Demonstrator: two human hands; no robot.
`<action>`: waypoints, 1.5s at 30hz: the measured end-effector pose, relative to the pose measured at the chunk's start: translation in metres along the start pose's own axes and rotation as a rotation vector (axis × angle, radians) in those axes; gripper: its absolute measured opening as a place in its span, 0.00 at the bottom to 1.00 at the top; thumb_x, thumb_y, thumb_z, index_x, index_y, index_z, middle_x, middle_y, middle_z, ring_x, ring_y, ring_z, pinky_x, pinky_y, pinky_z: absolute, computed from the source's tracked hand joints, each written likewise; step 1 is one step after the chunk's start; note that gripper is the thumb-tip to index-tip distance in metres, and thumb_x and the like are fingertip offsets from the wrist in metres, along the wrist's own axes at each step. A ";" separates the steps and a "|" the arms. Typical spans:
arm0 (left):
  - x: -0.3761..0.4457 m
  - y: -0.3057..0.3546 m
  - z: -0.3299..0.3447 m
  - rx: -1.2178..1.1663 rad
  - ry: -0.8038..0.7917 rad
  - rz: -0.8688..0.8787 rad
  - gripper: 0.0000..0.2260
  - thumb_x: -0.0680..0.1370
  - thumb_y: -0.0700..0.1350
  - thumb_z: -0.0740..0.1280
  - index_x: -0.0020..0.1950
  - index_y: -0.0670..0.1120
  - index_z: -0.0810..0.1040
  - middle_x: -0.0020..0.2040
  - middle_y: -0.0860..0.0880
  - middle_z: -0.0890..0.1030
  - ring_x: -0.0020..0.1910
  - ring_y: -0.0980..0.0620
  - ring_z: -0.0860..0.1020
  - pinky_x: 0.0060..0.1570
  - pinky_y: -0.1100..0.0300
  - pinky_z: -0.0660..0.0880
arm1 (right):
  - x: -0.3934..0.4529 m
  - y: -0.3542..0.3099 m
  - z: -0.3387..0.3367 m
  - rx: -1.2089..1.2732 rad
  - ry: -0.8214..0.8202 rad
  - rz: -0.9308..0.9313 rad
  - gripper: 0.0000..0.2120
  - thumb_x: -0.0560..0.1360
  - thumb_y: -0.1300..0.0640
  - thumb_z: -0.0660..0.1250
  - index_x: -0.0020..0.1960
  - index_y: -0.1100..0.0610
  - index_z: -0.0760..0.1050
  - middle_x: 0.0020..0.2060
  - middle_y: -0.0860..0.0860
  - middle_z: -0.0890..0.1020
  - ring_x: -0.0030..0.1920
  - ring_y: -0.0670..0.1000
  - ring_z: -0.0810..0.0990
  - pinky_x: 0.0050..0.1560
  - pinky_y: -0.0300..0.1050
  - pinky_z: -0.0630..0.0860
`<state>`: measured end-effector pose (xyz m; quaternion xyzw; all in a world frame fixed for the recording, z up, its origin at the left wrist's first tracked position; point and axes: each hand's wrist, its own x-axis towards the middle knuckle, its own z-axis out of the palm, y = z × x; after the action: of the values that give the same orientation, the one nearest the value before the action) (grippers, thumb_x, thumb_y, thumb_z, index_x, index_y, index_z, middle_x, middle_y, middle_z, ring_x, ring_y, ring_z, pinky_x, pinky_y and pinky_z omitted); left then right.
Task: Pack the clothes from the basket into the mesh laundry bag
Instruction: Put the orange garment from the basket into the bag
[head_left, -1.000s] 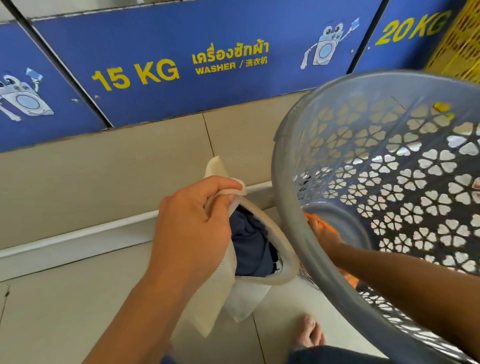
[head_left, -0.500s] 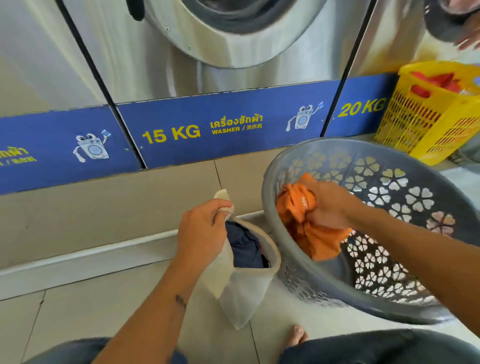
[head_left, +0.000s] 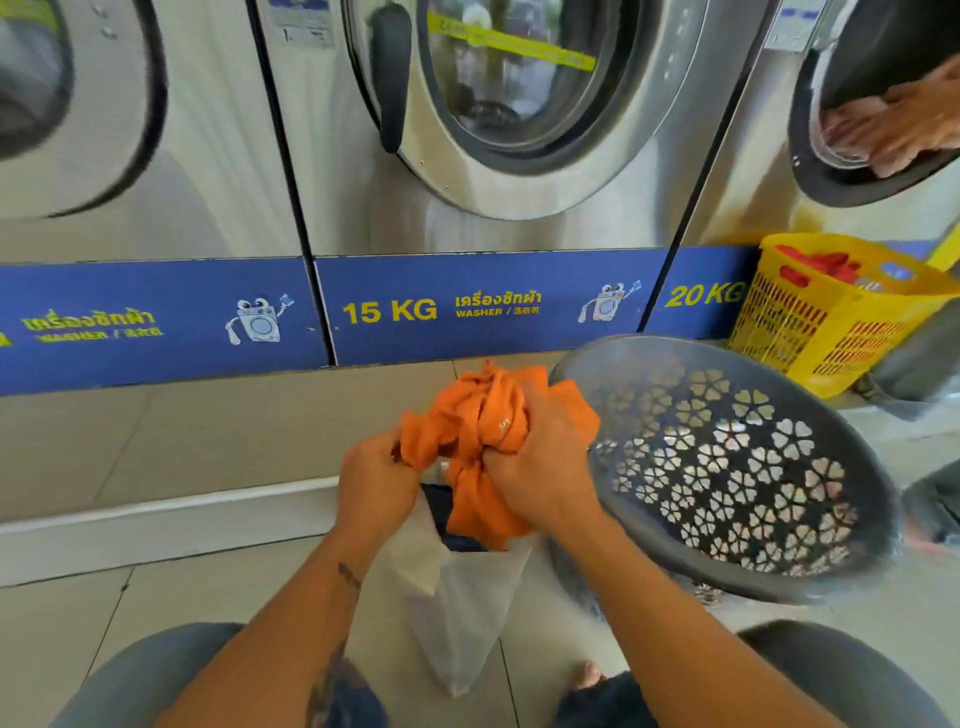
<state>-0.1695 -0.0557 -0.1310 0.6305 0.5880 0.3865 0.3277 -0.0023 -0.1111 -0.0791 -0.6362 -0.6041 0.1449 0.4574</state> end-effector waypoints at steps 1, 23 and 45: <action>0.001 -0.004 -0.005 -0.038 0.011 -0.026 0.13 0.75 0.38 0.67 0.35 0.52 0.82 0.34 0.54 0.82 0.37 0.52 0.78 0.36 0.58 0.74 | -0.008 0.007 0.013 -0.046 -0.071 0.019 0.20 0.62 0.54 0.68 0.54 0.49 0.73 0.43 0.48 0.77 0.45 0.41 0.78 0.45 0.39 0.76; 0.002 -0.009 -0.016 -0.045 -0.155 -0.061 0.10 0.76 0.41 0.70 0.44 0.55 0.87 0.43 0.60 0.85 0.45 0.64 0.81 0.44 0.75 0.73 | -0.002 0.046 0.156 -0.443 -0.932 0.190 0.19 0.80 0.49 0.59 0.69 0.52 0.71 0.65 0.53 0.78 0.67 0.57 0.75 0.67 0.55 0.70; 0.013 -0.019 -0.019 0.047 -0.015 -0.144 0.10 0.79 0.42 0.66 0.51 0.55 0.85 0.51 0.57 0.82 0.49 0.56 0.77 0.43 0.68 0.70 | -0.032 0.076 0.132 -0.088 -0.501 0.442 0.22 0.65 0.51 0.69 0.57 0.45 0.67 0.50 0.45 0.77 0.49 0.51 0.78 0.48 0.51 0.80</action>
<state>-0.1948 -0.0419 -0.1371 0.5968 0.6382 0.3433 0.3444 -0.0584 -0.0749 -0.2196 -0.7154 -0.5510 0.3664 0.2244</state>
